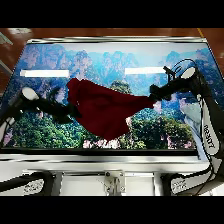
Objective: Fold the shirts.
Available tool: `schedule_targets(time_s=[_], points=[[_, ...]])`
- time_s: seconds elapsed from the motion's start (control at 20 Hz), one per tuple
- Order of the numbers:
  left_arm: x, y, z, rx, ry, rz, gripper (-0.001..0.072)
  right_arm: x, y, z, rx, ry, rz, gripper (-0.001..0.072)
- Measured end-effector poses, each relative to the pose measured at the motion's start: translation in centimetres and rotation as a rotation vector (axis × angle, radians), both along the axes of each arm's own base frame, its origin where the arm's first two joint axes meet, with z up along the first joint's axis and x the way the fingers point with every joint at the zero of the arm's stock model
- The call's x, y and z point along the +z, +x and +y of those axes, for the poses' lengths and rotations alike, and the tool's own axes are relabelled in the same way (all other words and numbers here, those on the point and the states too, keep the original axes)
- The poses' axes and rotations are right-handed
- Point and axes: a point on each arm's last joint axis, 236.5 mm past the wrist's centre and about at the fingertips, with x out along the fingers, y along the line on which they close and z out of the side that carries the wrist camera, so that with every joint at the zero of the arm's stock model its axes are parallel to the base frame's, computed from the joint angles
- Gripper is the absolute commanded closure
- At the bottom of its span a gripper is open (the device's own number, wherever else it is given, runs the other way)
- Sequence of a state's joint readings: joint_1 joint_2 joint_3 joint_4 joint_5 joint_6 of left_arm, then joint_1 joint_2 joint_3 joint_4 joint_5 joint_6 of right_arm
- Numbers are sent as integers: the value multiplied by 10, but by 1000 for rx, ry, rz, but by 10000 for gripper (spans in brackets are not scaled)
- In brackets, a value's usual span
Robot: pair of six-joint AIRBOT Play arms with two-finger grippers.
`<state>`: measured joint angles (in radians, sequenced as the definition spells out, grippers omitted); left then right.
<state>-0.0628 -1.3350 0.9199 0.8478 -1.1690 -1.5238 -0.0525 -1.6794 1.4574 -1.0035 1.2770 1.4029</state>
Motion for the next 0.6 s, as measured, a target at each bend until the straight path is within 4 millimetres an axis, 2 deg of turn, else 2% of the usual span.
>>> schedule_targets(time_s=[0.1,0.25,0.4,0.5,0.55,0.6], points=[[-23,-25,-23,41,-61,30,4,0,-2,1,6,2,6,648],[-46,-42,-46,84,-93,55,4,0,-4,1,14,2,10,648],[-64,-48,-62,112,-101,72,7,0,-5,1,20,3,13,648],[-69,-40,-66,154,-106,58,31,0,-5,1,23,2,11,648],[-70,-35,-68,172,-105,46,179,0,-5,1,25,2,10,648],[-72,-27,-66,194,-93,18,383,0,-5,1,26,2,10,648]])
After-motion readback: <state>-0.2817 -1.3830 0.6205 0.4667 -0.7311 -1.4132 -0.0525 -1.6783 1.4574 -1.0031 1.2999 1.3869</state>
